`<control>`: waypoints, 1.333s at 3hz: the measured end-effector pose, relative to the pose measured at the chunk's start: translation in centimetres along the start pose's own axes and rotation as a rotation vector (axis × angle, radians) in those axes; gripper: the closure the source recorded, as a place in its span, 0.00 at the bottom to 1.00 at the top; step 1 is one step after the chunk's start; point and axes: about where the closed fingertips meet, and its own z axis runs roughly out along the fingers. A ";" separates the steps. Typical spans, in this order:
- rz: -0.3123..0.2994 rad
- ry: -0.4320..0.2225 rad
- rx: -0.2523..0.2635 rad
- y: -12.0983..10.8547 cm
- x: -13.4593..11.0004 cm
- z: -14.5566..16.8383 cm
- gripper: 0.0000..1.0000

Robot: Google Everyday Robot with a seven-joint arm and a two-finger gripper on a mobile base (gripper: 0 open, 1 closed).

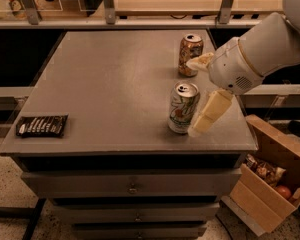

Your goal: Move 7up can near rxbar chocolate

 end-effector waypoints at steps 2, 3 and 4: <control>0.030 -0.081 -0.085 0.2 -1.0 1.8 0.43; 0.024 -0.079 -0.082 0.2 -1.1 1.8 0.64; 0.010 -0.091 -0.069 0.4 -1.6 1.6 0.87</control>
Offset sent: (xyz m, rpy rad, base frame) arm 0.0029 0.0197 -0.0129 0.1206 0.1491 0.0458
